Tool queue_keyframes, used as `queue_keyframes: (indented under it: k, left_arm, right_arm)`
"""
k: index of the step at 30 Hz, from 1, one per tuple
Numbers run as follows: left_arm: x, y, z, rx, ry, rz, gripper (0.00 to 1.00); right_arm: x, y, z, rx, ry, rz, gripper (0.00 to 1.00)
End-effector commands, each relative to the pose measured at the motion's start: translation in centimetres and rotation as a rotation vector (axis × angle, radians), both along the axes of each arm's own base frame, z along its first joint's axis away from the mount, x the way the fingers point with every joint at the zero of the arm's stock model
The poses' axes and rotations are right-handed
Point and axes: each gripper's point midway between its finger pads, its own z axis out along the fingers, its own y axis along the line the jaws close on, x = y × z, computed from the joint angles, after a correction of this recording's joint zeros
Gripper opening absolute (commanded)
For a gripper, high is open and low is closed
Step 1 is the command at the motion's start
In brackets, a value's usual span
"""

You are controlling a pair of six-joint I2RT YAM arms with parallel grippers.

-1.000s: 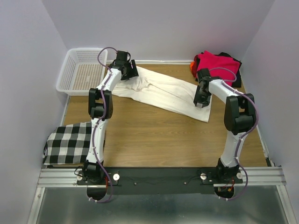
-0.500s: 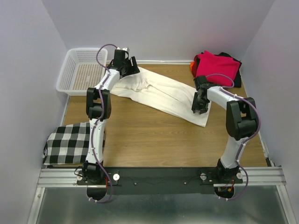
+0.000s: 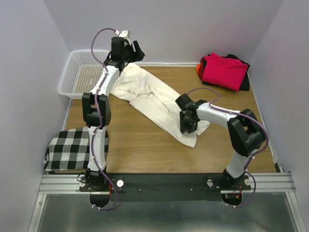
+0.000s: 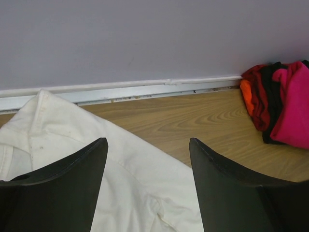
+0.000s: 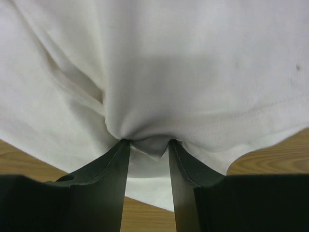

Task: Fold and stack the t-shirts
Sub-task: Rotate the tshirt 90 degrees

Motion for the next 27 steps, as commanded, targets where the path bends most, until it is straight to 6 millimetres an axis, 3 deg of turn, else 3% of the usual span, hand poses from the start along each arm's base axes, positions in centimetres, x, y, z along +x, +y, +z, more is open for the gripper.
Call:
queue_keyframes:
  k: [1,5,7,11,13,14,19,23,27]
  left_arm:
    - [-1.8,-0.7,-1.0,0.003,0.044,-0.042,0.78]
    - [-2.7,-1.0,-1.6,0.011,0.07,-0.053,0.78]
    - [-3.2,-1.2,-1.9,0.016,0.086,-0.052,0.78]
    - [-4.3,-1.4,-3.0,0.04,0.125,-0.022,0.78]
    - [-4.8,-1.3,-4.0,0.06,0.161,0.022,0.78]
    - [-5.3,-1.3,-4.7,0.072,0.193,0.039,0.78]
    - [-7.3,-1.8,-7.3,0.139,0.283,0.136,0.78]
    - [-9.0,-3.1,-9.5,0.194,0.361,0.191,0.78]
    - [-9.9,-3.4,-11.1,0.206,0.429,0.25,0.78]
  right_arm:
    - [-5.2,5.7,-3.3,0.023,0.145,0.109,0.45]
    - [-7.4,9.2,-4.1,0.004,0.153,0.246,0.43]
    - [-8.5,9.9,-3.8,0.005,0.151,0.292,0.43]
    - [-9.8,8.7,-2.9,0.001,0.139,0.344,0.43]
    - [-11.3,6.7,-3.0,-0.016,0.152,0.347,0.43]
    - [-11.5,6.6,-1.9,0.01,0.129,0.354,0.43]
    - [-15.4,2.8,-1.9,0.022,0.174,0.337,0.43]
    - [-17.1,1.4,-1.4,0.058,0.17,0.307,0.43]
    - [-17.2,1.6,-0.3,0.096,0.137,0.287,0.43]
